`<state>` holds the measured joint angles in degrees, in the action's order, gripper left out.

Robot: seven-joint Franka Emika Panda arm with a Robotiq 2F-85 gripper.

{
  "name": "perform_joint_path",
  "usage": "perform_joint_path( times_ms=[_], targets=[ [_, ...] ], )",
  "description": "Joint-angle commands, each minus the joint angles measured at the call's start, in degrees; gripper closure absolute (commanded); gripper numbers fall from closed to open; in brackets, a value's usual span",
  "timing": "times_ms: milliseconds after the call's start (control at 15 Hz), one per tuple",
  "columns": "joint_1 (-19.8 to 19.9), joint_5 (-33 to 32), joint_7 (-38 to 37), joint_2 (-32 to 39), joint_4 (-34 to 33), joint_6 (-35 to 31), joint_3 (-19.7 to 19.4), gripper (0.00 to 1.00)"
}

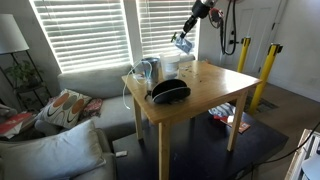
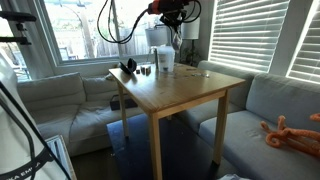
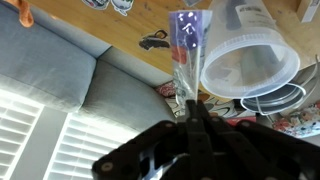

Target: Pick up the pouch sachet and put it in the frost cold cup

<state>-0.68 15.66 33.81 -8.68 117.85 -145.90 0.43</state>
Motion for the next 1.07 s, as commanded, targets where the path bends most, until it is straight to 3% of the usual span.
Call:
perform_joint_path(
  times_ms=[0, 333, 467, 1000],
  targets=[
    [-2.45, -4.68, 0.32, -4.27, 4.95, -5.59, 0.18, 1.0],
    [-4.08, -12.93, -1.61, -4.61, 7.37, -15.69, 0.76, 1.0],
    [-2.58, -15.41, -1.87, -4.11, 7.83, -18.71, 2.38, 1.0],
    [-5.98, -13.48, 3.03, -1.28, 6.35, -18.72, 2.35, 1.0]
  ],
)
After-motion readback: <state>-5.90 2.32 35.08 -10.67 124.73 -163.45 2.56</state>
